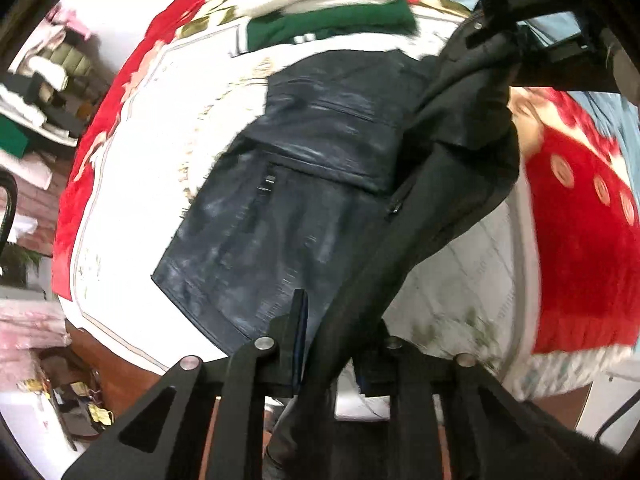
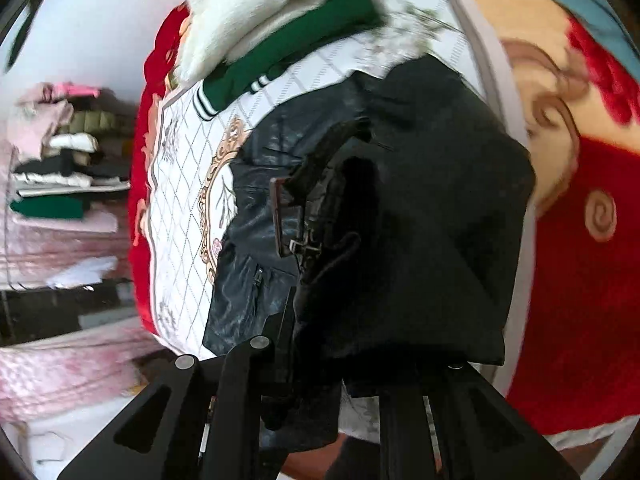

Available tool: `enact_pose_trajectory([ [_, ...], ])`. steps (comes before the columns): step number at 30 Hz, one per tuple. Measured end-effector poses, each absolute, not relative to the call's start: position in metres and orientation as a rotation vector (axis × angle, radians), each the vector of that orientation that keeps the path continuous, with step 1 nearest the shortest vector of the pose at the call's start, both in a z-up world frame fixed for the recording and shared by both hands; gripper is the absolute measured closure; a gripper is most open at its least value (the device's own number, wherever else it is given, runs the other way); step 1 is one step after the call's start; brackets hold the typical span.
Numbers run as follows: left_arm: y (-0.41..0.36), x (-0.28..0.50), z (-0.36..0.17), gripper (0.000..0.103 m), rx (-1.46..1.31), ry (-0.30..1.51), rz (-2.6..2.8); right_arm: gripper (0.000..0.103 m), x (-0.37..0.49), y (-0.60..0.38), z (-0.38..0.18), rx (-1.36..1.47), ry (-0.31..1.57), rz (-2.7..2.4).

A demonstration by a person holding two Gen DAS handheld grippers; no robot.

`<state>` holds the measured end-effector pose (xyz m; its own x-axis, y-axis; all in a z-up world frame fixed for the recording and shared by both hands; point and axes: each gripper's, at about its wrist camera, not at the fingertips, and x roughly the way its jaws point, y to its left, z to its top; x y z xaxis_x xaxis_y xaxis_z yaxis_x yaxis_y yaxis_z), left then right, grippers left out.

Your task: Fold large clothes

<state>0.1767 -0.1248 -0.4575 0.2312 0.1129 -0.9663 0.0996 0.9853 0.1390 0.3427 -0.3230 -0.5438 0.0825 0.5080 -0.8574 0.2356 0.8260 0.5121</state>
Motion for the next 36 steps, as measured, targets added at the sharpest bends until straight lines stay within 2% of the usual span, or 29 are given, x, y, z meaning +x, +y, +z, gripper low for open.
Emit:
enact_pose_trajectory([
  [5,-0.056,0.227,-0.486,0.083,0.065,1.370,0.026,0.086,0.396,-0.254,-0.557,0.553,1.527,0.213],
  [8,-0.015,0.255,-0.507,0.083,-0.042,1.390,0.031,0.085,0.431,-0.211,-0.582,0.503,1.555,0.196],
  [9,-0.004,0.259,-0.512,0.083,-0.078,1.395,0.032,0.083,0.439,-0.205,-0.593,0.500,1.563,0.189],
  [12,0.038,0.279,-0.531,0.080,-0.213,1.392,0.039,0.064,0.470,-0.174,-0.628,0.492,1.622,0.207],
  [13,0.045,0.283,-0.534,0.070,-0.234,1.392,0.044,0.056,0.475,-0.170,-0.637,0.537,1.615,0.225],
  [14,0.059,0.286,-0.535,0.049,-0.267,1.378,0.069,0.052,0.478,-0.168,-0.641,0.583,1.604,0.242],
  [15,0.067,0.286,-0.533,0.035,-0.285,1.364,0.081,0.052,0.480,-0.166,-0.644,0.634,1.595,0.269],
  [16,0.078,0.286,-0.530,0.015,-0.314,1.342,0.096,0.052,0.481,-0.166,-0.644,0.656,1.594,0.281],
  [23,0.100,0.273,-0.535,0.014,-0.297,1.349,0.203,0.052,0.436,-0.178,-0.614,0.609,1.546,0.293],
  [25,0.095,0.271,-0.545,0.014,-0.264,1.372,0.205,0.052,0.426,-0.167,-0.627,0.573,1.607,0.326],
  [27,0.094,0.270,-0.558,0.014,-0.249,1.397,0.228,0.060,0.425,-0.145,-0.653,0.572,1.657,0.358],
  [30,0.086,0.274,-0.565,0.014,-0.209,1.408,0.251,0.060,0.436,-0.113,-0.693,0.460,1.661,0.311],
  [32,0.079,0.278,-0.563,0.014,-0.159,1.401,0.265,0.055,0.442,-0.109,-0.710,0.483,1.672,0.308],
  [34,0.073,0.282,-0.558,0.014,-0.153,1.398,0.269,0.046,0.443,-0.115,-0.699,0.546,1.672,0.375],
  [36,0.065,0.287,-0.550,0.014,-0.171,1.388,0.260,0.046,0.439,-0.138,-0.677,0.643,1.655,0.432],
])
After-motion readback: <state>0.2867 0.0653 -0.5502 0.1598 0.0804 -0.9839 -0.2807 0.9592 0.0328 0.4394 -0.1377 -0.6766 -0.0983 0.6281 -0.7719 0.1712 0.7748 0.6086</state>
